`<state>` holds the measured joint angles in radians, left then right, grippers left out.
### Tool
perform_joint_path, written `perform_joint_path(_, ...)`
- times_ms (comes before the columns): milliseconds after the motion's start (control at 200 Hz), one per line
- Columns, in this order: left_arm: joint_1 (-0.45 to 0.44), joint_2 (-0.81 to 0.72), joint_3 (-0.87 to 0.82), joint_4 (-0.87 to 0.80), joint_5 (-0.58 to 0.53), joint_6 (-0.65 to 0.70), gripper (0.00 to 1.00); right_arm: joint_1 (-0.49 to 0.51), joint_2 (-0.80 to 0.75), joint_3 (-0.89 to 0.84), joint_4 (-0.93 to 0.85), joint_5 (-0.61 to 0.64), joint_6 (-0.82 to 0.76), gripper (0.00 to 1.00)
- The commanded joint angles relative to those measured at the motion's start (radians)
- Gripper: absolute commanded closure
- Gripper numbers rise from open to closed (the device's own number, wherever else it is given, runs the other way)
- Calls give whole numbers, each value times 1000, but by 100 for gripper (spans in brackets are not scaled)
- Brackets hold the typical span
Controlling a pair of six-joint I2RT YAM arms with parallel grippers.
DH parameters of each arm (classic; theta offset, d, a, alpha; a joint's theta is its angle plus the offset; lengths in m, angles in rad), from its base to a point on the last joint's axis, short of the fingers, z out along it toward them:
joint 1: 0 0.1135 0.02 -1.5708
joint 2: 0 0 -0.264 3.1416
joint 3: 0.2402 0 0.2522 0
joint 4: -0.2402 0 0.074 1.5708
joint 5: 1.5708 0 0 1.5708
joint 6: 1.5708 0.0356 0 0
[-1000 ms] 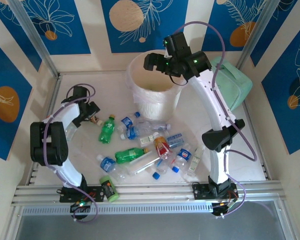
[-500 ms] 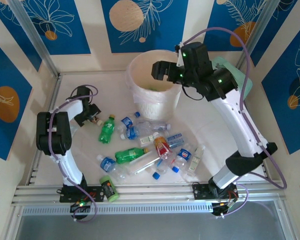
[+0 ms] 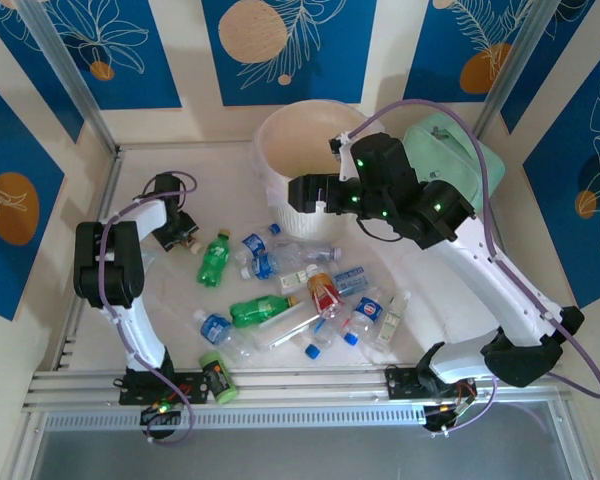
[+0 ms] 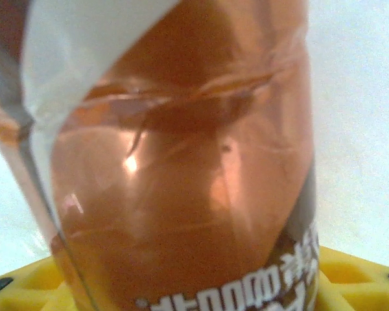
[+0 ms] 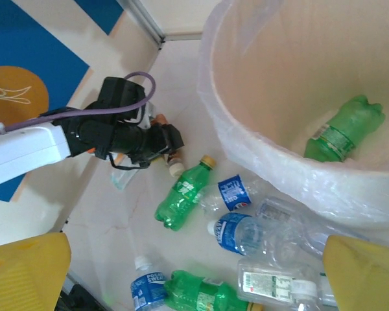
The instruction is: Put the plastic bottles in the bin
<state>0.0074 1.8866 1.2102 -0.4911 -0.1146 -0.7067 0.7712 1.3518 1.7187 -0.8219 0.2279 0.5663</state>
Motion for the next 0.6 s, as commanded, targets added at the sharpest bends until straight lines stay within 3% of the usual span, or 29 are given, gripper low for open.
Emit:
perform_joint_path(0,11,-25,2,9,41,-4,48,28,-2,-2,70,-39,15,0)
perform_joint_path(125,10,-106,-18,27,102,-22,50,71,19,4,106,-74,-1,1)
perform_joint_path(370,0,-417,-25,35,264,-109,51,109,101,34,111,-150,28,1)
perform_joint_path(595,-66,-622,-42,200,449,-237,50,97,253,222,15,-236,35,0)
